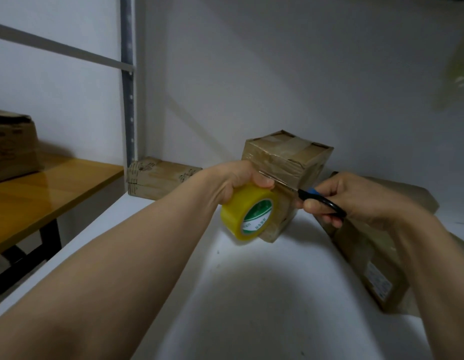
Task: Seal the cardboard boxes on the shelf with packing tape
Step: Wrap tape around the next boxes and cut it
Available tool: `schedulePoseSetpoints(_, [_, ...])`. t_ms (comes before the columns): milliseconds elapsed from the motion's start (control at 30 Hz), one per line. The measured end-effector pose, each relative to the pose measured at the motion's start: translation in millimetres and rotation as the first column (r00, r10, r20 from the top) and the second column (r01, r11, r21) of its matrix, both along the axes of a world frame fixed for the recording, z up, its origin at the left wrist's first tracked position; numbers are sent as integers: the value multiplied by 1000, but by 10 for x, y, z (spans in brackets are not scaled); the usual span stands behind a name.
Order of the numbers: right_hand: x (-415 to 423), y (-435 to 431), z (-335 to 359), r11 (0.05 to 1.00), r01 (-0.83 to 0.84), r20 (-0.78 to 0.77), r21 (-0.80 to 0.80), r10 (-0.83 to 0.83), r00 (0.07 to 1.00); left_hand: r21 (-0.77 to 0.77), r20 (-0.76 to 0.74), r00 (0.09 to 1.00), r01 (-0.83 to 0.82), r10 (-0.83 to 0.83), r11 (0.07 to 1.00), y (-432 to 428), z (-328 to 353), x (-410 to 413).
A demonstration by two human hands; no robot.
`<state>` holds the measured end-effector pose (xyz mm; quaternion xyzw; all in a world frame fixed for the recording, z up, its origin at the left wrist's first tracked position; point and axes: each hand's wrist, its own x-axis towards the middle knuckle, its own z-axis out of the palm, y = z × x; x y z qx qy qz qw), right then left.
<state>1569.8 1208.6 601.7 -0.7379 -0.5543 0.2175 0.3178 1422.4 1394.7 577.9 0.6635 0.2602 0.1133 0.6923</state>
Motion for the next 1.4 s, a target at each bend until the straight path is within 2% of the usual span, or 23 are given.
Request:
schedulePoseSetpoints(167, [-36,-20,11,998,27,30,-53,-25,999,75,-53,998,-31,35,997,-15,65,-15])
schedulePoseSetpoints(300, [-110,52,-78,997,64,37,-38,-63,997,207,-164,986,0,35,978,-117,3,-39])
schedulePoseSetpoints(367, [-126,67,-134,996,64,26,-58,-63,998,187,-209,978,16,24,982,-101,-61,-89])
schedulePoseSetpoints(467, [-177,61,-304,984,91,49,-155,-85,995,140,-280,955,-58,96,988,59,-98,-276])
schedulePoseSetpoints(567, [-370,223,-571,966,103,103,-235,-80,991,128,-226,961,-132,158,983,205,-102,-450])
schedulePoseSetpoints(633, [-560,429,-737,950,133,223,-281,-70,972,95,-153,977,-133,146,987,247,-106,-539])
schedulePoseSetpoints(767, [-918,806,-909,946,251,471,-207,-128,873,134,-107,984,-129,143,983,280,-136,-697])
schedulePoseSetpoints(833, [-1103,907,-938,934,276,631,-226,-75,773,169,-110,975,-175,195,970,285,-146,-801])
schedulePoseSetpoints(933, [-1333,1035,-948,916,259,715,-305,41,698,239,-102,957,-241,272,940,303,-115,-973])
schedulePoseSetpoints(1033, [-1487,1149,-804,852,248,688,-461,167,706,317,-105,954,-236,281,919,281,-47,-1106])
schedulePoseSetpoints(1200, [-1591,1228,-623,742,15,399,-670,344,850,308,-72,960,-237,271,921,201,4,-1203])
schedulePoseSetpoints(1333, [-1792,1372,-915,676,183,430,-714,217,876,307,-49,949,-281,310,909,156,22,-1268])
schedulePoseSetpoints(1400, [-1829,1361,-979,760,191,451,-622,148,880,307,-47,948,-286,315,908,154,23,-1318])
